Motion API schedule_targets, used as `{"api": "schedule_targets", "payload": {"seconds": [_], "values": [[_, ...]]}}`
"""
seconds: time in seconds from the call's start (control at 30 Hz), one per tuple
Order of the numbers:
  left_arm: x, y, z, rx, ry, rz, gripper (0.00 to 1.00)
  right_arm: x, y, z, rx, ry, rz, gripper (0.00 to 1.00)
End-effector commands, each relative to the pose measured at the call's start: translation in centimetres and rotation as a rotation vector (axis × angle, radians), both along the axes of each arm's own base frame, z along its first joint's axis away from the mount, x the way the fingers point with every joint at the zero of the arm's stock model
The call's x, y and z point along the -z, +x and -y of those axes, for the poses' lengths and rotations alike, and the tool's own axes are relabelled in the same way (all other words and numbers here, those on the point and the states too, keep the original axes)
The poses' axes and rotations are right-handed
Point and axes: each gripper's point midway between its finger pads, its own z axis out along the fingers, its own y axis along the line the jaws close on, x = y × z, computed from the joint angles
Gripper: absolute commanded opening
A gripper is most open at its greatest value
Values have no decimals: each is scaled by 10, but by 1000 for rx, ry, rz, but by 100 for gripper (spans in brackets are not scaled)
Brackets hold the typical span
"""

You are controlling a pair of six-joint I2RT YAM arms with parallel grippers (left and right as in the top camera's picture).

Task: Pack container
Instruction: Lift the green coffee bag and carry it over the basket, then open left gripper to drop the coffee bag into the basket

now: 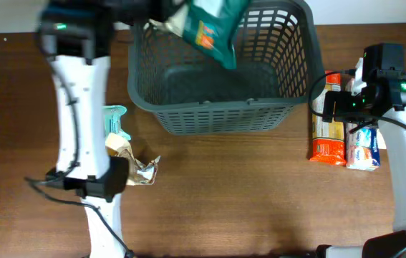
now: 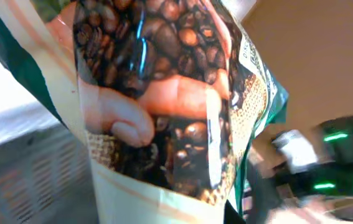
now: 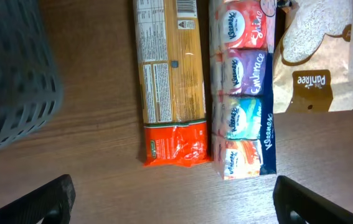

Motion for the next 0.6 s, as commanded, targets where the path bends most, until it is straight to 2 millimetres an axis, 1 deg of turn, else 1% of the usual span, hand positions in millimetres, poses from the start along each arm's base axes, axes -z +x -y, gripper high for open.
{"api": "schedule_targets", "payload": {"seconds": [0.0, 0.13, 0.17, 0.33, 0.47, 0.53, 0.57], "values": [[31, 22, 0, -147, 293, 116, 2, -5, 3, 5, 11, -19, 12, 99], [78, 29, 12, -186, 480, 86, 2, -5, 3, 5, 11, -19, 12, 99], [97, 32, 15, -199, 533, 61, 2, -5, 3, 5, 11, -19, 12, 99], [159, 40, 24, -183, 610, -20, 2, -5, 3, 5, 11, -19, 12, 99], [198, 40, 24, -164, 645, -81, 2, -5, 3, 5, 11, -19, 12, 99], [211, 38, 23, -156, 659, -106, 2, -5, 3, 5, 11, -19, 12, 99], [215, 38, 23, -157, 659, -119, 3, -5, 3, 5, 11, -19, 12, 99]]}}
